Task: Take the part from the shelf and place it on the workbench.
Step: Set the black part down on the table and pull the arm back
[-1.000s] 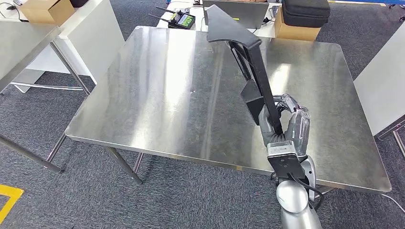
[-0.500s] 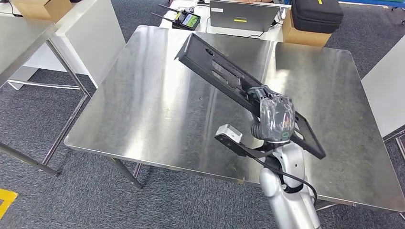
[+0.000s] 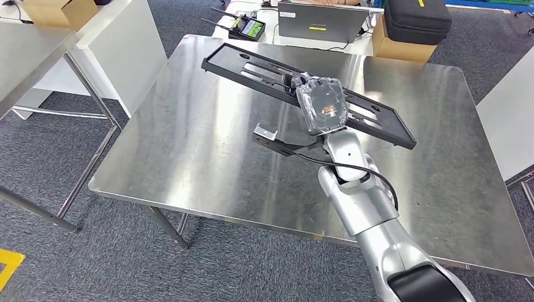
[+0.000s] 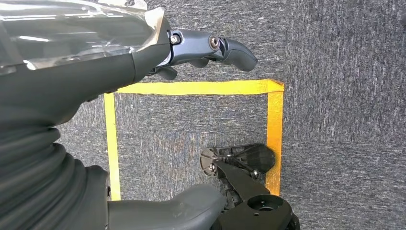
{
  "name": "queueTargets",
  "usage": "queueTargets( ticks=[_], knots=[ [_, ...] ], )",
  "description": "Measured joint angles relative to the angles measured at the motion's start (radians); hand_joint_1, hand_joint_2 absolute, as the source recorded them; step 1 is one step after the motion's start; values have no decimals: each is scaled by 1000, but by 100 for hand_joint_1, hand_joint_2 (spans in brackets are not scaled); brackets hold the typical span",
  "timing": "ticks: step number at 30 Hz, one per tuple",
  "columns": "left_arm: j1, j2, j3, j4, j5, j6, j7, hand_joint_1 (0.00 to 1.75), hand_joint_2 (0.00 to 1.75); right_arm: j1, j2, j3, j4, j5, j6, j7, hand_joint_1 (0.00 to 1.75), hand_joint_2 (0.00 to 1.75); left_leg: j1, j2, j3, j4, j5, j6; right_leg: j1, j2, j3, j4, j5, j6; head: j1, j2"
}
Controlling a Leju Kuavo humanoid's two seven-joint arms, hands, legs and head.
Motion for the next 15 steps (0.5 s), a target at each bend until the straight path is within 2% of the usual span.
queueTargets(
  ticks=[4,10,15],
  knots=[
    [-1,1,-1,1,-10,0,-6,0,175,-58,24,23,141,19,-59,-3,0,0,0,0,0,0,0,0,0,0,0,0,0,0,0,0],
    [-6,4,-4,3,-16,-4,7,0,175,-101,60,28,275,-18,-90,-12,0,0,0,0,0,0,0,0,0,0,0,0,0,0,0,0],
    [-8,8,-3,4,-15,-7,18,0,175,-112,70,19,323,-32,-105,16,0,0,1,0,1,0,0,0,0,-1,0,0,0,0,0,0]
  ],
)
